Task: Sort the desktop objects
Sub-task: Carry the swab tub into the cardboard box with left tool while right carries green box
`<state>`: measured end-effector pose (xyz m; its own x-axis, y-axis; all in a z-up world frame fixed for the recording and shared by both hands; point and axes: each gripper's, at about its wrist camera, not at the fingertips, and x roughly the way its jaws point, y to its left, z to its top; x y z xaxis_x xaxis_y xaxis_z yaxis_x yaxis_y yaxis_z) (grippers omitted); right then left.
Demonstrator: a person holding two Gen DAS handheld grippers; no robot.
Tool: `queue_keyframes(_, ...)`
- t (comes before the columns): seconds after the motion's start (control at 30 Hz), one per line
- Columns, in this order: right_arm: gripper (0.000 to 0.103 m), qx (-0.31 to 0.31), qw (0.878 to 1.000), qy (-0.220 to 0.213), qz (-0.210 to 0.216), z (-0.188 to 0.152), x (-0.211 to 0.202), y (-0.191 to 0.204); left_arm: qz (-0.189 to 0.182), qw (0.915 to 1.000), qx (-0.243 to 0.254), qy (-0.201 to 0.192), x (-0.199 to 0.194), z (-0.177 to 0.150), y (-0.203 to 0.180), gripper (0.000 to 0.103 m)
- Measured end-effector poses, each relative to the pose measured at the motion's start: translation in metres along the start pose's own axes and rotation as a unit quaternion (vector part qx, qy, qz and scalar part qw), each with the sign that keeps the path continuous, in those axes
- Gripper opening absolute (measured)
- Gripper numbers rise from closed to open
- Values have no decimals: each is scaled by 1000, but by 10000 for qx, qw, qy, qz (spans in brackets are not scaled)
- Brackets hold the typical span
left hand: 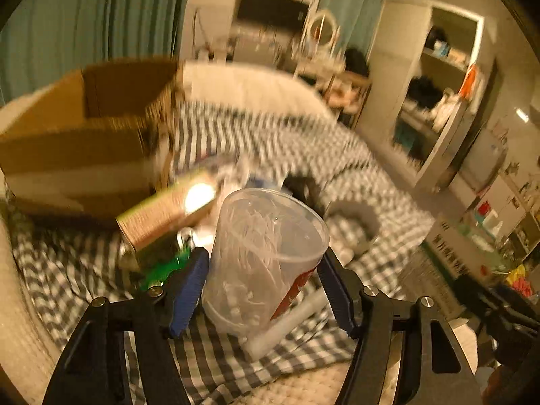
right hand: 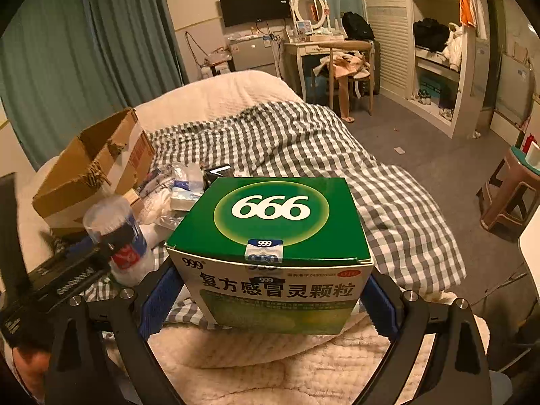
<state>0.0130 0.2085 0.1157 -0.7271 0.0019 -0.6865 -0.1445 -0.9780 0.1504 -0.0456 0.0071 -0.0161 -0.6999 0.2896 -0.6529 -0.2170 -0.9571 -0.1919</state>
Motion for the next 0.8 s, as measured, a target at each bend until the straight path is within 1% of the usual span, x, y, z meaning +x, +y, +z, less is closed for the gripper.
queue_keyframes(0.07,95,-103,9999,-48,-1,3,-4,6,18,9996,-36,-279,-11,4,1,68)
queue_keyframes(0.17,95,-219,9997,-96,63,8,-9,14,-57,9991,-193,-381,-17,7,7,67)
queue_keyframes(0.2,95,-256,9996,-115,90,10,-10,17,3,9987,-256,-432,-19,9,10,67)
queue_keyframes(0.23,95,-314,9994,-133,116,13,-11,20,77,9978,-350,-564,-26,10,13,67)
queue_keyframes(0.3,95,-472,9986,-168,156,19,-13,30,80,9956,-486,-803,-36,15,19,66)
queue_keyframes(0.37,95,-631,9975,-247,184,26,-14,41,138,9942,-530,-920,-45,20,24,66)
queue_keyframes(0.43,95,-751,9964,-248,308,33,-14,51,170,9925,-556,-1074,-53,27,30,66)
queue_keyframes(0.53,95,-901,9944,-236,496,47,-13,66,142,9927,-547,-1062,-58,43,39,66)
queue_keyframes(0.63,95,-1190,9906,-406,532,65,-15,87,58,9922,-628,-1079,-64,62,54,66)
queue_keyframes(0.67,95,-1249,9895,-432,581,71,-15,92,56,9919,-641,-1096,-69,63,59,66)
queue_keyframes(0.8,95,-1412,9839,-564,940,97,-13,125,139,9888,-759,-1280,-79,90,81,66)
